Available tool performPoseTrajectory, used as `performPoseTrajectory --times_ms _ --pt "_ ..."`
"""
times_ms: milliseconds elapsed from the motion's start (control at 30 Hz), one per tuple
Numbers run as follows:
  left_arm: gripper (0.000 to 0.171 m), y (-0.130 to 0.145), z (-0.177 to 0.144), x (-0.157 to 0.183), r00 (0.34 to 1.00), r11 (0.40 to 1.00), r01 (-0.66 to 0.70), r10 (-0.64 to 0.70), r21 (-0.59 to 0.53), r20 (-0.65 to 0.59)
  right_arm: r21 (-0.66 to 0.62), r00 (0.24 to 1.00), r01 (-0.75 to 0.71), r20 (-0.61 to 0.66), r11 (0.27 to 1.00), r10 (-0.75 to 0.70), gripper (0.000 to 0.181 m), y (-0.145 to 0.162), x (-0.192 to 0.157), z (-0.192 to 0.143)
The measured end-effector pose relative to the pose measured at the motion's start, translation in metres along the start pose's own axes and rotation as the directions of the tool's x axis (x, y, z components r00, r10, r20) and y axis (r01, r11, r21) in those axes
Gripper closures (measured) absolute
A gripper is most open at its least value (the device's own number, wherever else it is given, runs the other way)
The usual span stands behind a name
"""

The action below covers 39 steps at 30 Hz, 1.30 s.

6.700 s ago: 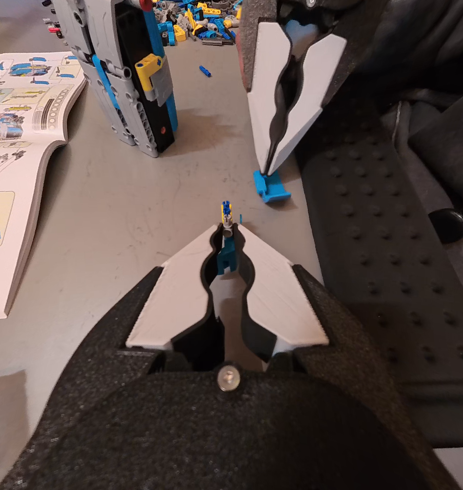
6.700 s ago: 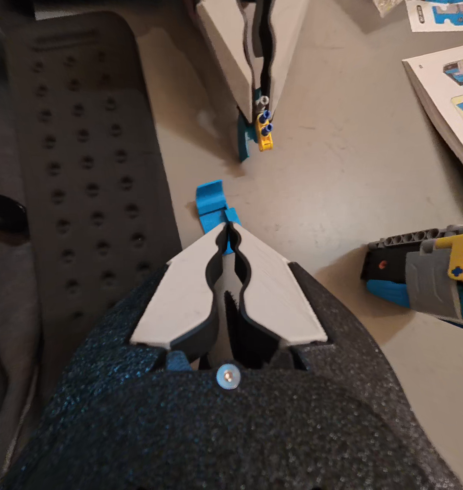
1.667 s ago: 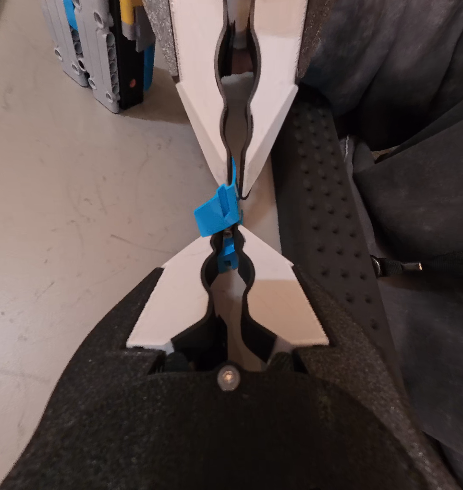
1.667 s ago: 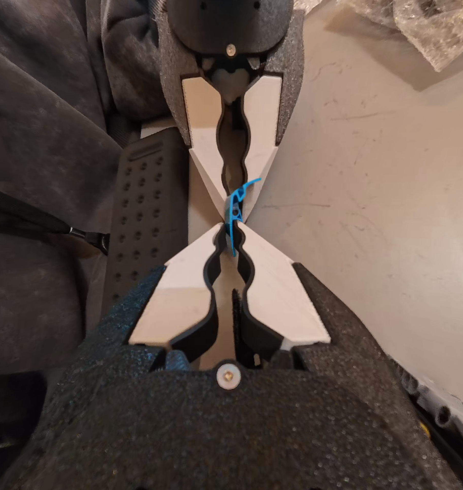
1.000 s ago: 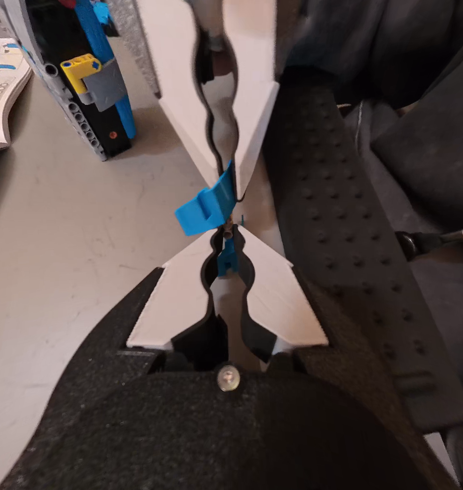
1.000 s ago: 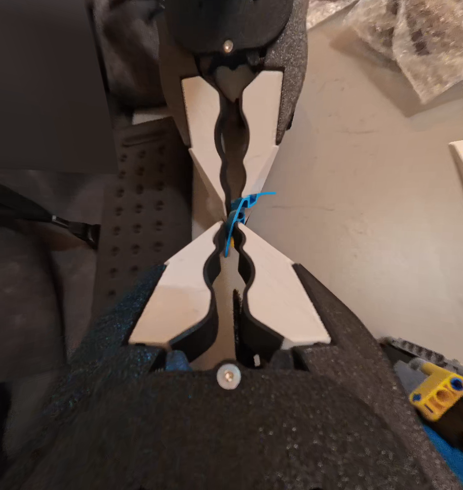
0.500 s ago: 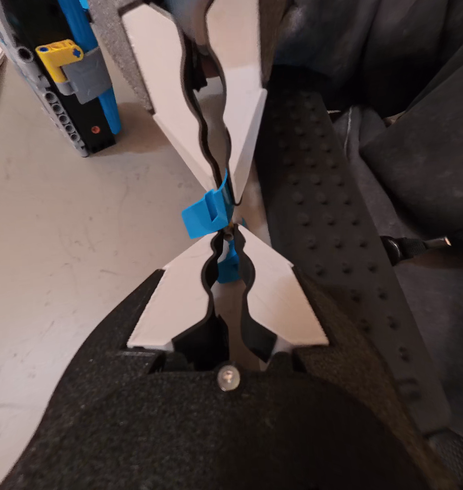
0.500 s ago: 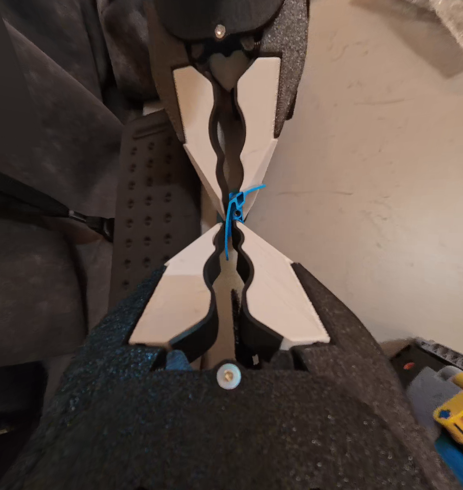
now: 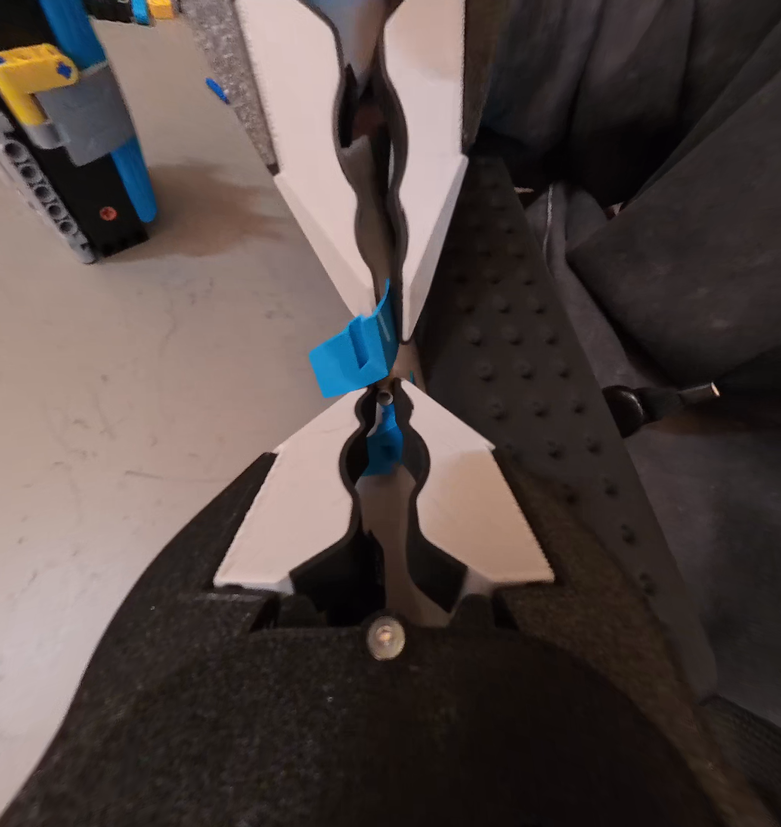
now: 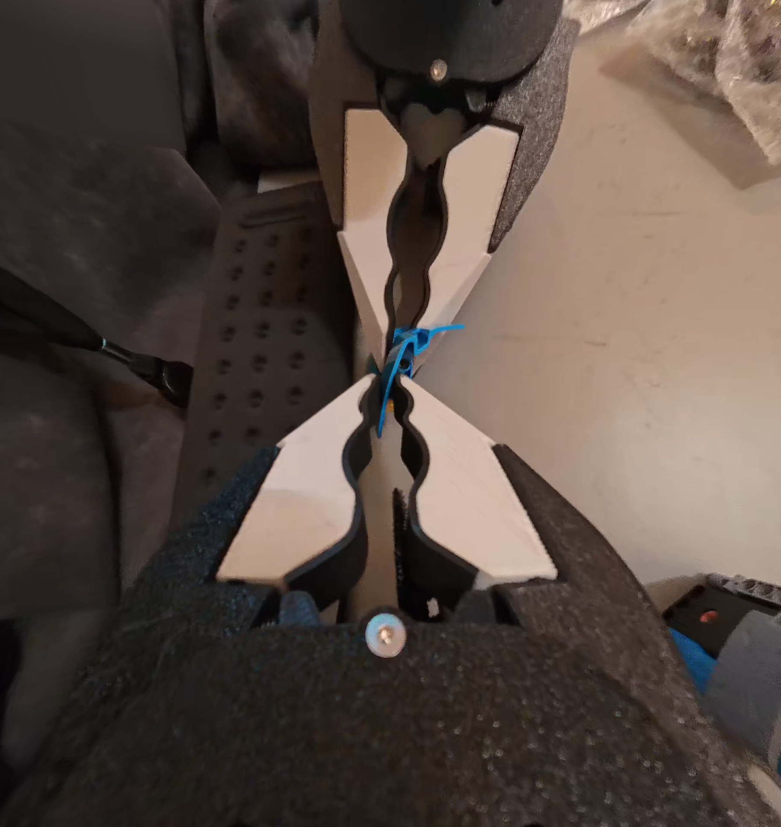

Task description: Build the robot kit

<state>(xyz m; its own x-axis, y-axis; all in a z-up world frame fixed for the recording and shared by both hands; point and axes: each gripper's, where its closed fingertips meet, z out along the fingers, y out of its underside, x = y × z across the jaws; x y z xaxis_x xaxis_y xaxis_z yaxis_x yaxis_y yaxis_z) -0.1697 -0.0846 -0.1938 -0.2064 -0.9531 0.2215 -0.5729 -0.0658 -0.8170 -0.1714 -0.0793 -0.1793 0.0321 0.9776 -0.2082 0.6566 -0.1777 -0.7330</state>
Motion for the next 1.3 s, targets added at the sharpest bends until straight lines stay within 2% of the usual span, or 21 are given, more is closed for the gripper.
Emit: performPoseTrajectory --times_ms 67,133,267,467,533,633,700,767,833,900,1000,1067,1100,1200,1267,1300 --pt "0.167 -0.001 0.002 0.001 0.999 0.999 -0.04 0.04 -0.004 0.027 -0.028 1.0 0.018 -0.015 0.999 -0.019 0.177 0.003 -0.002 0.0" --pt "0.168 -0.006 -0.001 -0.002 0.999 0.999 -0.022 0.021 0.031 0.037 0.017 0.999 0.023 -0.042 1.0 -0.022 0.177 -0.002 -0.001 -0.004" --pt "0.167 -0.002 0.003 0.004 0.999 0.999 -0.053 0.053 0.003 0.013 0.036 0.996 -0.073 0.045 0.997 0.072 0.177 0.002 -0.005 -0.002" --pt "0.165 -0.003 0.001 0.0 0.999 0.999 -0.033 0.033 0.011 0.025 0.052 0.997 -0.072 0.029 0.996 0.071 0.177 -0.002 -0.004 -0.014" --pt "0.165 -0.004 -0.002 -0.006 0.999 1.0 -0.02 0.019 0.02 0.051 -0.009 0.992 -0.067 -0.104 0.998 0.066 0.178 0.008 0.012 -0.031" --pt "0.166 -0.005 -0.004 -0.008 0.997 0.999 -0.036 0.034 0.032 0.065 -0.234 0.963 -0.069 -0.27 0.97 0.004 0.177 0.045 0.026 -0.043" --pt "0.165 -0.006 -0.005 -0.008 0.997 0.998 -0.053 0.05 0.04 0.065 -0.321 0.954 -0.097 -0.3 0.942 -0.004 0.177 0.064 0.028 -0.038" --pt "0.166 -0.008 -0.006 -0.007 0.996 0.997 -0.061 0.058 0.049 0.065 -0.349 0.951 -0.089 -0.308 0.933 -0.024 0.176 0.073 0.029 -0.031" --pt "0.165 -0.01 -0.007 -0.008 0.995 0.996 -0.068 0.064 0.062 0.07 -0.327 0.948 -0.085 -0.318 0.941 -0.025 0.174 0.069 0.03 -0.033" --pt "0.165 -0.012 -0.008 -0.008 0.995 0.994 -0.075 0.069 0.077 0.074 -0.31 0.94 -0.09 -0.34 0.947 -0.022 0.161 0.062 0.032 -0.039" --pt "0.165 -0.018 -0.009 -0.006 0.994 0.99 -0.087 0.08 0.11 0.074 -0.138 0.951 -0.045 -0.308 0.989 0.0 0.156 0.022 0.022 -0.038" --pt "0.165 -0.021 -0.01 -0.004 0.994 0.988 -0.093 0.084 0.123 0.07 -0.03 0.975 -0.044 -0.218 0.999 0.036 0.157 0.001 0.007 -0.023" --pt "0.165 -0.022 -0.011 -0.004 0.994 0.987 -0.093 0.084 0.13 0.07 -0.024 0.982 -0.046 -0.182 0.999 0.041 0.157 -0.001 0.001 -0.014" --pt "0.165 -0.027 -0.015 -0.004 0.996 0.983 -0.072 0.062 0.169 0.064 -0.046 0.977 -0.018 -0.213 0.999 0.008 0.164 0.004 0.007 0.0" --pt "0.164 -0.029 -0.019 -0.006 0.996 0.98 -0.068 0.057 0.186 0.066 -0.012 0.98 -0.027 -0.198 1.0 0.025 0.166 0.0 0.007 0.0" --pt "0.158 -0.036 -0.025 -0.01 0.995 0.972 -0.058 0.038 0.226 0.089 0.03 0.98 -0.043 -0.194 0.999 0.048 0.167 -0.004 0.01 -0.003"
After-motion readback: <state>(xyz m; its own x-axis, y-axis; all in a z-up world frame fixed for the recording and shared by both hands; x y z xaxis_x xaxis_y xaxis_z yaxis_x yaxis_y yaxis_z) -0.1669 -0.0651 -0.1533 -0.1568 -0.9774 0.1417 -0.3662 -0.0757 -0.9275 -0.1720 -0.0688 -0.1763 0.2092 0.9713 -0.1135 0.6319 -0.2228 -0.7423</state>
